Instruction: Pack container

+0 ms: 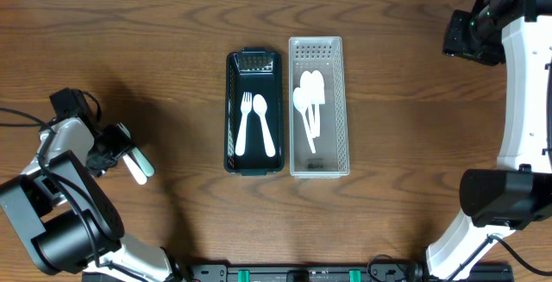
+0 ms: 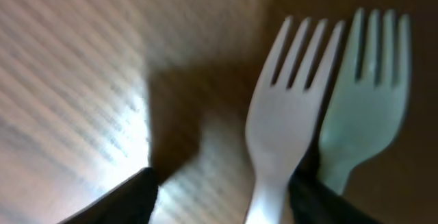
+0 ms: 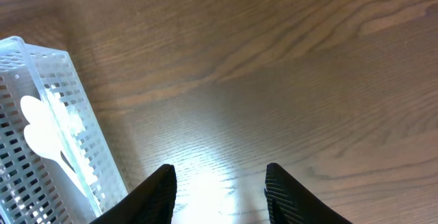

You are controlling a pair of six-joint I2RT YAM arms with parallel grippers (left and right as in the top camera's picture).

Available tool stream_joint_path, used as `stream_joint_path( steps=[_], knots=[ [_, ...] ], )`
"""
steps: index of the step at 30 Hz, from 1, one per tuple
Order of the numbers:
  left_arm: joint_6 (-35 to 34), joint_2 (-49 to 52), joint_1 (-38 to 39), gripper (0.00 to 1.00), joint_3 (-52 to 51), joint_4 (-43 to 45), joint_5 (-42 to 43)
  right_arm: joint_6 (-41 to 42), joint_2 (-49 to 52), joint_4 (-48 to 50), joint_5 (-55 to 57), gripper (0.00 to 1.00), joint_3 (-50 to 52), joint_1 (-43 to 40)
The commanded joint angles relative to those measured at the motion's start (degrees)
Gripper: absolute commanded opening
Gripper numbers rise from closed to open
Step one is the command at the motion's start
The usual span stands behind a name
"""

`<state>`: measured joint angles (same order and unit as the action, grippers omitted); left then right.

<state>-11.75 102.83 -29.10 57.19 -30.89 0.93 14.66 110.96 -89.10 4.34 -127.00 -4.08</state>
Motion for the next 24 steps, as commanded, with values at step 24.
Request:
stream_joint_path(
  steps=[24],
  knots=[
    [-2.12,4.35,0.0,0.49,-1.03,6.82,-1.55,0.72,-0.07,-1.4,-0.26,0.45,0.04,-0.07]
  ],
)
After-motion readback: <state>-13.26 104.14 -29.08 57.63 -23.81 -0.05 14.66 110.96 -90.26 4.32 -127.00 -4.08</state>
